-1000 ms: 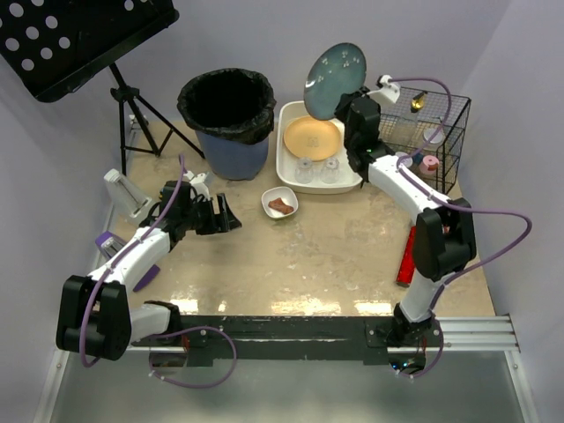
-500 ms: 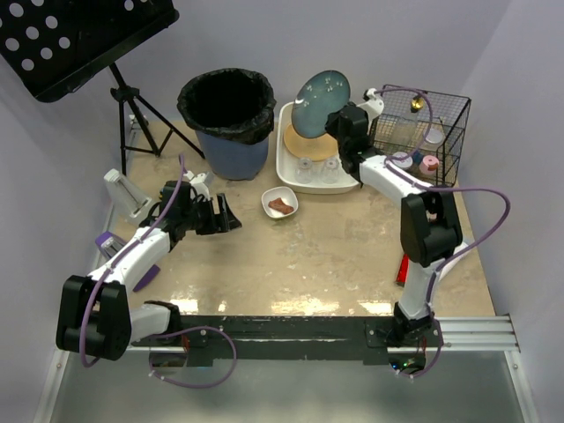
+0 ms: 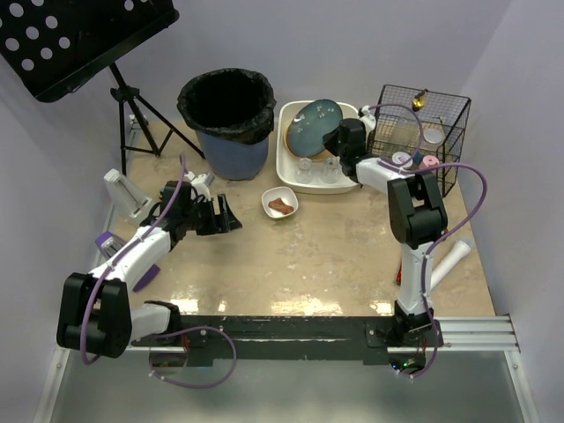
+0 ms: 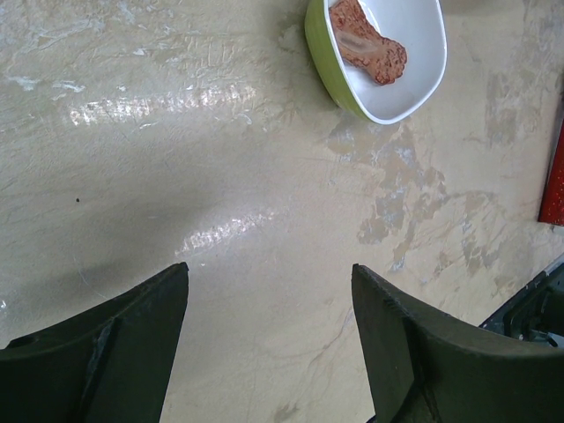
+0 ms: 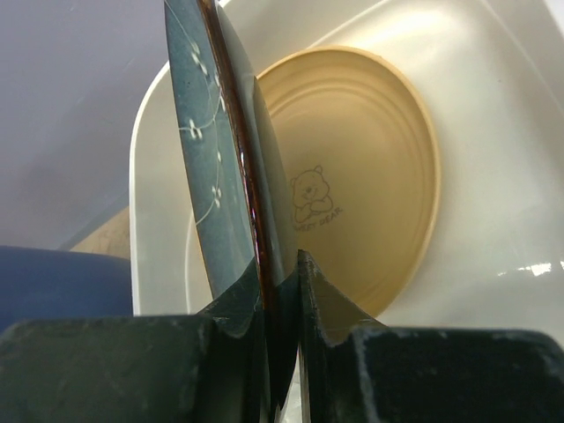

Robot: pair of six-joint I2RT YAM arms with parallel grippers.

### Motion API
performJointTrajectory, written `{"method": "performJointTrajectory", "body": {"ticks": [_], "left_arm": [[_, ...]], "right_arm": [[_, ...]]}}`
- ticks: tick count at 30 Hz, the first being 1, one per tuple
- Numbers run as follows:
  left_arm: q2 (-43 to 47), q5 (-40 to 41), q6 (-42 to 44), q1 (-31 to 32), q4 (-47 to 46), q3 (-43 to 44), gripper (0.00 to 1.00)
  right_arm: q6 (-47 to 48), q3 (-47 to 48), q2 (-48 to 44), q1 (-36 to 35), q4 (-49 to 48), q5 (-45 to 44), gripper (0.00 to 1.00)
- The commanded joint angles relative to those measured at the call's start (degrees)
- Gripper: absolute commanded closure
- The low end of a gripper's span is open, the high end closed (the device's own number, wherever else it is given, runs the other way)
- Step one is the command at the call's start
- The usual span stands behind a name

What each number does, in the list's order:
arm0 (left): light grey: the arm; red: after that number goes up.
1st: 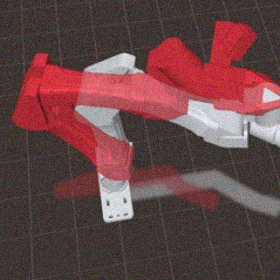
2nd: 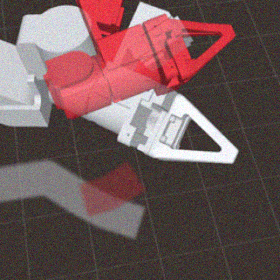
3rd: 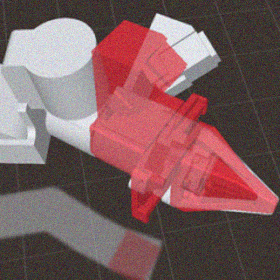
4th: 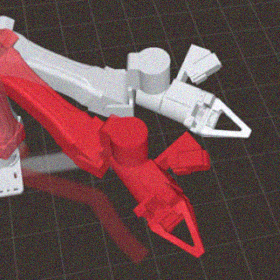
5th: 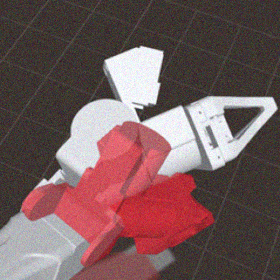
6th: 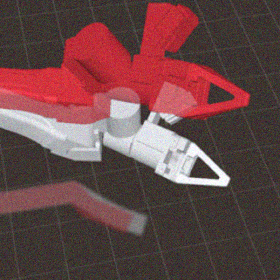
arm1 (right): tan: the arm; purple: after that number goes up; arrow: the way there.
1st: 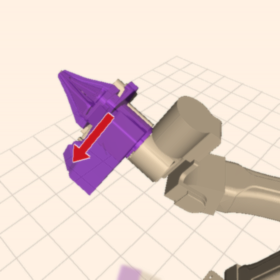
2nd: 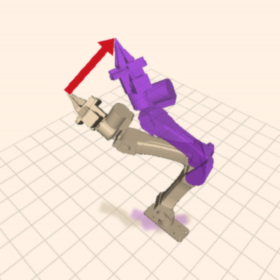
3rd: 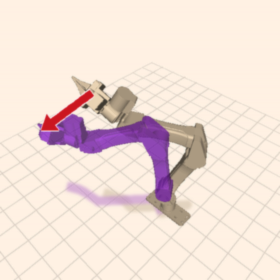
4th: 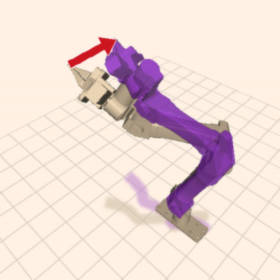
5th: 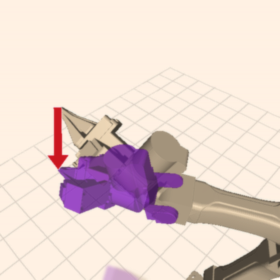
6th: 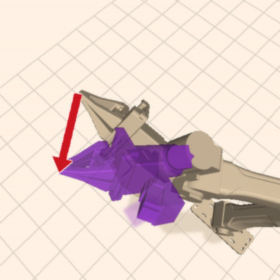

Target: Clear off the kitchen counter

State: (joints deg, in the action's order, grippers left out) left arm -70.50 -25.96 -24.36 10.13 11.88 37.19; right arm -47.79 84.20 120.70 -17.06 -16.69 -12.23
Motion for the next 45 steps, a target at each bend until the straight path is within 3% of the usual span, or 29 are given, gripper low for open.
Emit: {"method": "performJointTrajectory", "body": {"ticks": [1,8,23,30,45], "left_arm": [[-0.43,-1.03,1.16,-0.46,-0.81,1.22,0.21],[-0.69,-1.03,1.16,-0.46,-0.8,1.22,0.21],[-1.31,-1.38,1.24,-0.46,-0.81,1.31,0.21],[-1.22,-1.47,1.24,-0.46,-0.63,1.22,0.21],[-1.22,-1.82,1.24,-0.46,-0.81,1.22,0.21]], "right_arm": [[-5.2,5.62,-3.02,0.89,-13.98,5.36,1.0],[-6.61,7.29,0.49,1.68,-13.55,11.96,1.0],[-7.49,10.45,4.45,2.21,-7.05,13.37,1.0],[-7.58,11.95,5.42,2.47,-3.62,12.67,0.75],[-6.97,12.39,7.0,2.82,-0.89,13.99,0.65]]}}
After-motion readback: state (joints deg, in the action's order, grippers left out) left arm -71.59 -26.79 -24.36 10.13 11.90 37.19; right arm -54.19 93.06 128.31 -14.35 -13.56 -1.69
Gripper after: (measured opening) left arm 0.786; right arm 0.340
